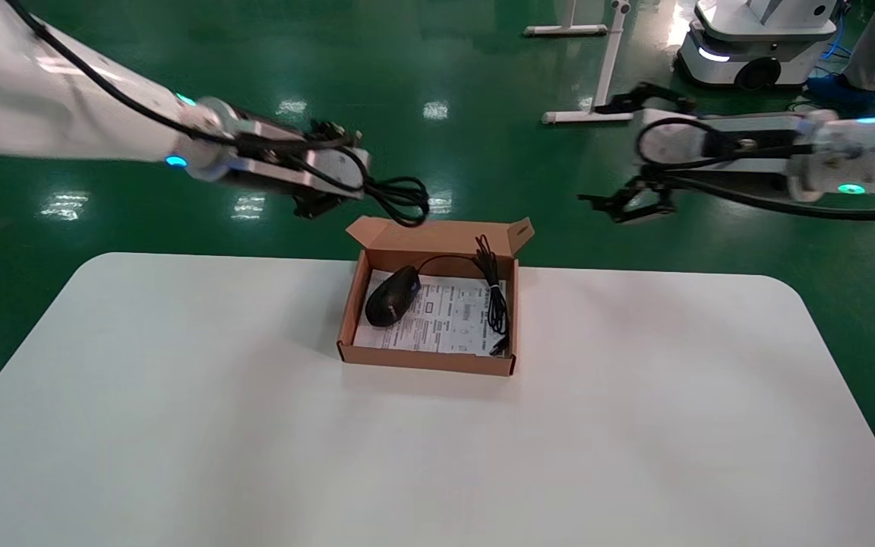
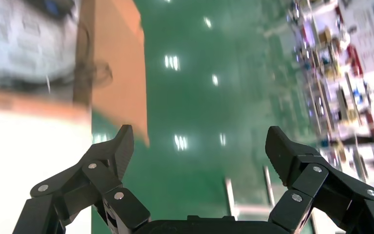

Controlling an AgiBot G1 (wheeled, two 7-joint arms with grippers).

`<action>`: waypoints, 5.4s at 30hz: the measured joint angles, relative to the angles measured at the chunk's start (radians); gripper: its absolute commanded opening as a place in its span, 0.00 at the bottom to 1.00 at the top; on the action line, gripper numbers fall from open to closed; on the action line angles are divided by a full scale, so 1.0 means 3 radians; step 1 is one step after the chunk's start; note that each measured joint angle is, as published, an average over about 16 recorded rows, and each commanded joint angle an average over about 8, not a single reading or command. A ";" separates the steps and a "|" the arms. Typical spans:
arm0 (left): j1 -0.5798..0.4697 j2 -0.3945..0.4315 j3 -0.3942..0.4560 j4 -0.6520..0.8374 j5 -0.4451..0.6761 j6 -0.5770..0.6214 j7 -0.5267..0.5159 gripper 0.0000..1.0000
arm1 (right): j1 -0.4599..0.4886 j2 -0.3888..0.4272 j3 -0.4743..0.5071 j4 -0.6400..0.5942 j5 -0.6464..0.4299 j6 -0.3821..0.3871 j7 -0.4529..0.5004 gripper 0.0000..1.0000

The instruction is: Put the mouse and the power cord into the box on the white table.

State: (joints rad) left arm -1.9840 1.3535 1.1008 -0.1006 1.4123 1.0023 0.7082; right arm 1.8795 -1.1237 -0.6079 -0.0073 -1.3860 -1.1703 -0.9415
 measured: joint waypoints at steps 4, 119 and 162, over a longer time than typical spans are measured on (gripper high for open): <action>0.0200 0.0019 0.0002 -0.0163 -0.0040 -0.0104 -0.0019 0.00 | 0.0017 0.0179 -0.0025 -0.0034 -0.0035 -0.0018 0.0001 1.00; 0.3082 -0.2524 -0.2803 -0.4008 -0.2319 0.1688 -0.3015 1.00 | -0.2736 0.1729 0.1117 0.4394 0.2234 -0.1103 0.3805 1.00; 0.3031 -0.2472 -0.2734 -0.3941 -0.2270 0.1641 -0.2982 1.00 | -0.2686 0.1709 0.1095 0.4307 0.2186 -0.1083 0.3766 1.00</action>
State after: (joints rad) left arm -1.0748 0.6120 0.2807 -1.2828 0.7312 1.4945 -0.1864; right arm 1.0736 -0.6110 -0.2795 1.2848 -0.7300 -1.4953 0.1884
